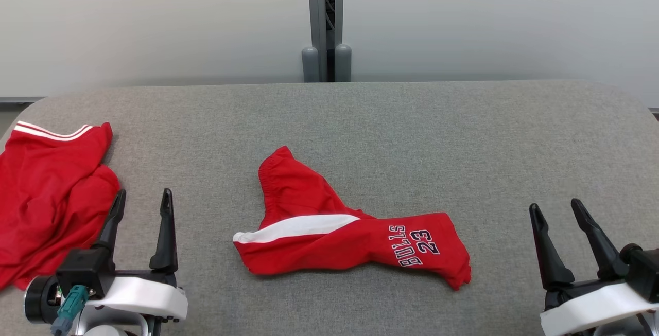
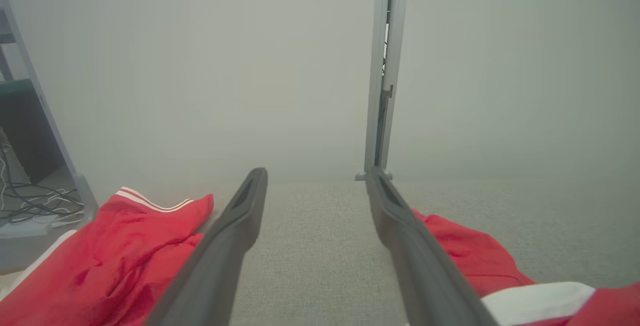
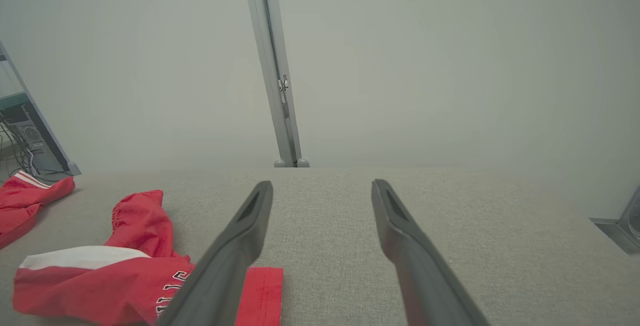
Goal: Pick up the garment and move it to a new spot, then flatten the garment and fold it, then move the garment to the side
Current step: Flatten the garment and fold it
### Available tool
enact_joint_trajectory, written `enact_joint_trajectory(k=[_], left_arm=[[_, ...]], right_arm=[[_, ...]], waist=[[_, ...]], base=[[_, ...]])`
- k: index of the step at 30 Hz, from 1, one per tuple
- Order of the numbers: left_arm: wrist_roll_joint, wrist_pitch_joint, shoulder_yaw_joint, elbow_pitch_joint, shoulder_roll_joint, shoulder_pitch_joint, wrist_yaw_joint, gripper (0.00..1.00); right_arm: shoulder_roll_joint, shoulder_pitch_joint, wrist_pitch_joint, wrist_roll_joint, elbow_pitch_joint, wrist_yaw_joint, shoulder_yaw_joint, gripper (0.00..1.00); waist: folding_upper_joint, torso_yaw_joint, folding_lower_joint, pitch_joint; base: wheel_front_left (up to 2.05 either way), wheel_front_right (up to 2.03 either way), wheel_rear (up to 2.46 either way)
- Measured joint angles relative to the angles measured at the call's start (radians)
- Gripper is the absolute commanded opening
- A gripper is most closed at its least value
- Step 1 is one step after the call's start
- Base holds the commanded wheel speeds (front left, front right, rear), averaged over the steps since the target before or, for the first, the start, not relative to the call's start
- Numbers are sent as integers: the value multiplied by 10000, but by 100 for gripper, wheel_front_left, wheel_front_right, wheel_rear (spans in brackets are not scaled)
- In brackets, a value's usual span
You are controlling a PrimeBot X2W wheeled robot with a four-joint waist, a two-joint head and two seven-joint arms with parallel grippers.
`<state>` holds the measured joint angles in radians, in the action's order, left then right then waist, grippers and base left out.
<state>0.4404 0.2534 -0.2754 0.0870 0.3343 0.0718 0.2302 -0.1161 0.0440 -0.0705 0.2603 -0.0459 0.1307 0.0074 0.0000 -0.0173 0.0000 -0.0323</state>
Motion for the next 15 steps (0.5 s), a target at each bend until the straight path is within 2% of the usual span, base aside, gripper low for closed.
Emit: enact_joint_trajectory(k=[15], left_arm=[[35,-31,-155,58,-58,-10,38,100]], right_arm=[[138,69,221,2,-48,0,-13,100]], waist=[[0,-11,0,-120]], base=[[0,0,0]])
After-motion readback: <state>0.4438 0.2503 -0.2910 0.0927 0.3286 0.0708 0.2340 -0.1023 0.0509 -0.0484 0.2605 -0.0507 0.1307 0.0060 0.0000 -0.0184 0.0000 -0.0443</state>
